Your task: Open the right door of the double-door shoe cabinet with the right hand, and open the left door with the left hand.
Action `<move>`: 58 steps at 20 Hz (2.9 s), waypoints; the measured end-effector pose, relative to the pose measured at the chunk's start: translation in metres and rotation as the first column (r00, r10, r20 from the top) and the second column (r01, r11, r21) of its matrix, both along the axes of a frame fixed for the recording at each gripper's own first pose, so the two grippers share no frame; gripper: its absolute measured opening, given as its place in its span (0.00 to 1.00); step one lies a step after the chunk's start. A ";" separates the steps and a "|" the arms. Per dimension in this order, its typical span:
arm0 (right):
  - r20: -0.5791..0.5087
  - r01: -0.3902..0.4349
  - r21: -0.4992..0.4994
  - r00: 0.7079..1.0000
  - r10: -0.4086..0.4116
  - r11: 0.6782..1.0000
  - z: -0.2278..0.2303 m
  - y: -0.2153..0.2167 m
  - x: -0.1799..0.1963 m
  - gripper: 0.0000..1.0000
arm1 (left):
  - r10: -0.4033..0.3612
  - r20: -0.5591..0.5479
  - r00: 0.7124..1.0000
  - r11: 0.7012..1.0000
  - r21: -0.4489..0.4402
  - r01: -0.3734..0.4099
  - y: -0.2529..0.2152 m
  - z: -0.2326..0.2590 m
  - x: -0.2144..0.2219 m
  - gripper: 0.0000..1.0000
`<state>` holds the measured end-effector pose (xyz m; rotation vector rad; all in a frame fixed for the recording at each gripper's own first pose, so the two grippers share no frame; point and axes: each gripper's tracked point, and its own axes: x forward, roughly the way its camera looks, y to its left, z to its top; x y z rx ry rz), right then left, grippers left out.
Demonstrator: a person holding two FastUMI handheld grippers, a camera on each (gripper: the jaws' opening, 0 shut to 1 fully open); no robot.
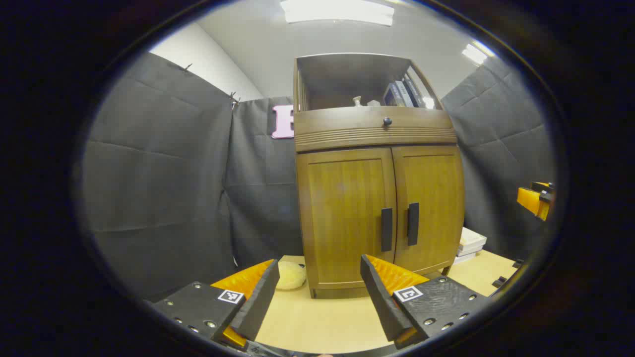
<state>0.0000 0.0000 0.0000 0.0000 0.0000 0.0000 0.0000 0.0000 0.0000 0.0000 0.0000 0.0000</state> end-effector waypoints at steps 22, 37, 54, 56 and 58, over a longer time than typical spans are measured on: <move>0.009 -0.068 0.031 0.998 0.067 0.997 -0.005 0.029 0.049 0.98 | 0.071 0.034 0.997 0.997 0.020 -0.071 0.025 0.009 -0.011 0.96; 0.030 -0.180 0.034 0.983 0.179 0.983 -0.020 0.105 0.144 0.98 | 0.193 0.019 0.981 0.981 0.017 -0.193 0.063 0.005 -0.037 0.96; -0.094 -0.224 0.067 0.969 0.229 0.972 -0.083 0.165 0.228 0.98 | 0.343 0.005 0.939 0.938 0.037 -0.343 0.108 0.004 -0.065 0.96; -0.115 -0.228 0.071 0.965 0.235 0.971 -0.094 0.173 0.235 0.96 | 0.352 0.000 0.936 0.935 0.038 -0.352 0.110 0.004 -0.067 0.94; -0.141 -0.221 0.083 0.963 0.231 0.972 -0.102 0.182 0.244 0.87 | 0.361 -0.004 0.933 0.932 0.038 -0.361 0.113 0.004 -0.070 0.96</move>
